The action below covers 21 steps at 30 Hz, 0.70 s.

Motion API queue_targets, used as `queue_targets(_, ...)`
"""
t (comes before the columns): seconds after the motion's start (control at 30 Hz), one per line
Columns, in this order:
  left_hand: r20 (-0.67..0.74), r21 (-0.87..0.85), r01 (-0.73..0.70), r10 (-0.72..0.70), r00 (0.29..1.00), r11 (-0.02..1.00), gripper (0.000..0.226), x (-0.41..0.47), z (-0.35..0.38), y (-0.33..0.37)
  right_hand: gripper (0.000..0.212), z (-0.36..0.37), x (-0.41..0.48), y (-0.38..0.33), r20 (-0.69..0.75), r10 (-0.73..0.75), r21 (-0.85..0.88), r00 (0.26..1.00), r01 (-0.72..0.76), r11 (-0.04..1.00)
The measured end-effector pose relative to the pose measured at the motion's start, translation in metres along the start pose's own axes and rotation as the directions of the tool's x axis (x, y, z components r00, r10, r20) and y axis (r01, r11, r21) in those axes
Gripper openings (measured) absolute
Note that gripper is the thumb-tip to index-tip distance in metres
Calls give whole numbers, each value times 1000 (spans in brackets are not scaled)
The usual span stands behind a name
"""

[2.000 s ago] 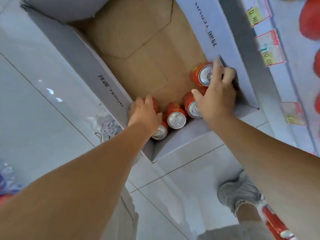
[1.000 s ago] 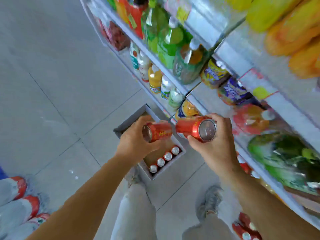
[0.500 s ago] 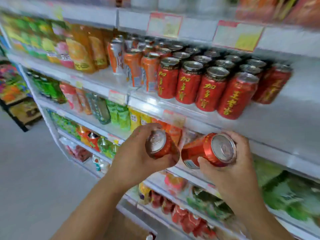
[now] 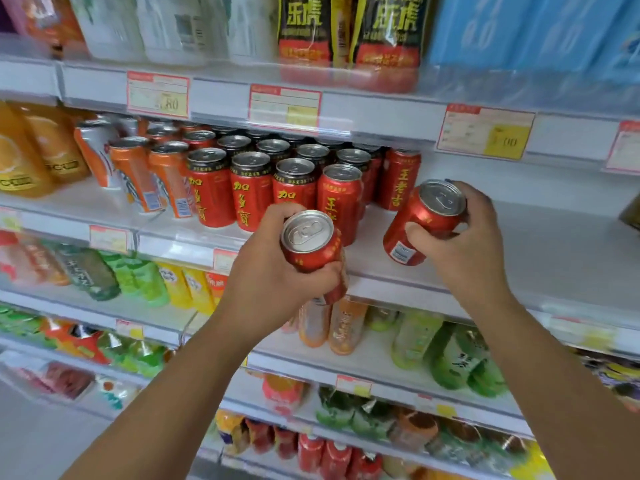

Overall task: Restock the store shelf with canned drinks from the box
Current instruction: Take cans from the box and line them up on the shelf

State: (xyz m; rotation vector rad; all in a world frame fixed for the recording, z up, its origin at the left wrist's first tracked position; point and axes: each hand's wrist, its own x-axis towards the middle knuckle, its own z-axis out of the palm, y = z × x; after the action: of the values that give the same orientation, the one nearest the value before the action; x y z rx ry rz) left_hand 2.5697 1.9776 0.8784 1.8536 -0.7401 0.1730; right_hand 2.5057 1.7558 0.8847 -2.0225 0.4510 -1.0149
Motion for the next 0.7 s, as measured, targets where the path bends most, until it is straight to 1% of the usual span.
queue_targets(0.07,4,8,0,0,1000,1000,58,5,2,1,62,7,12,8,15,8,-76,1000,-7,997)
queue_targets(0.17,4,25,-8,8,1000,1000,58,11,2,4,65,16,26,16,35,41,-120,999,-37,992)
queue_targets(0.27,3,29,-16,16,1000,999,57,16,2,5,74,21,35,18,89,91,-74,992,-85,994)
queue_targets(0.3,3,31,-13,13,1000,999,57,18,2,5,81,21,35,18,122,116,-50,986,-111,993)
queue_targets(0.37,-2,37,-10,10,1000,999,57,19,2,5,93,15,33,20,233,172,-19,957,-173,985)
queue_targets(0.43,-7,35,-9,9,1000,999,57,20,2,5,96,8,30,23,333,198,4,922,-212,977)
queue_targets(0.5,-8,31,-6,6,1000,1000,56,20,3,6,88,6,29,28,329,188,6,926,-201,980)
queue_targets(0.57,-6,25,-3,3,1000,1000,55,20,3,7,82,9,31,29,251,172,-99,953,-152,983)
queue_targets(0.63,-2,22,3,-3,1000,1000,55,20,3,8,90,14,35,31,232,188,-178,955,-148,973)
queue_targets(0.7,-1,24,4,-4,1000,1000,54,20,3,9,96,13,37,33,292,223,-134,930,-191,972)
